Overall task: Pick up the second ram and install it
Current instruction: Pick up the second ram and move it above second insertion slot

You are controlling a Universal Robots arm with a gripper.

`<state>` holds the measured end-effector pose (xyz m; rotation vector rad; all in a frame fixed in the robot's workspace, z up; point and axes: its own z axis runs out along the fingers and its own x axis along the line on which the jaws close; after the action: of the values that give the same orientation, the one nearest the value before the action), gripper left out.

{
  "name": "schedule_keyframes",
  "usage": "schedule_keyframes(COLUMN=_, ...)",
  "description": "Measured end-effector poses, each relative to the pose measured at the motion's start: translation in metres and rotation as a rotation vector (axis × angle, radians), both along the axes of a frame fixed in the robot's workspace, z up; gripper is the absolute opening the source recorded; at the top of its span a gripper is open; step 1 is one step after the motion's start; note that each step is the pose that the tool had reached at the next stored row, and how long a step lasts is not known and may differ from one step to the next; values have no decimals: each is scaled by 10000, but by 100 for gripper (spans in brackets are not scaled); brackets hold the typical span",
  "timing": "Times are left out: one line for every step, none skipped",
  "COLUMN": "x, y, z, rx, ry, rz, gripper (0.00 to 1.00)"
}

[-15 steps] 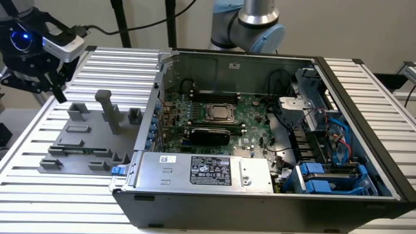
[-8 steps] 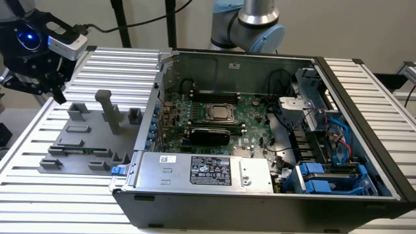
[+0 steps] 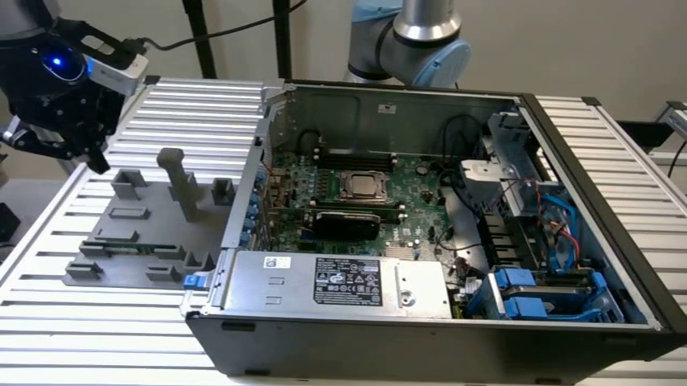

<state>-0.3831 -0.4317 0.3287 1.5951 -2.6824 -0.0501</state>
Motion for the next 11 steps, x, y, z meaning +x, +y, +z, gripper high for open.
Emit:
schedule_keyframes(x=0, y=0, z=-4, rx=-1, ry=2, rz=187, gripper=11)
schedule_keyframes(x=-1, y=1, z=-8, rx=-2, ry=3, rz=365, gripper=11)
schedule_keyframes(x=-1, y=0, z=-13, rx=-5, ry=8, rz=560, gripper=11)
schedule_keyframes(x=-1, y=1, z=-18, rx=-7, ry=11, rz=741, gripper=11)
schedule_keyframes(x=-1, y=1, z=-24, rx=-8, ry=14, rz=920, gripper=11)
schedule_keyframes(x=-1, y=1, z=-30, rx=-10, ry=17, rz=1100, gripper=11)
schedule_keyframes(x=-1, y=1, z=-37, rx=-10, ry=18, rz=1280, gripper=11)
schedule_keyframes(x=-1, y=0, z=-44, rx=-11, ry=18, rz=1460, gripper=11)
schedule_keyframes(x=-1, y=1, z=-51, rx=-11, ry=19, rz=1645, gripper=11)
schedule_keyframes(x=-1, y=1, z=-58, rx=-10, ry=18, rz=1821, gripper=11)
schedule_keyframes(x=-1, y=1, z=-64, rx=-12, ry=20, rz=1986, gripper=11)
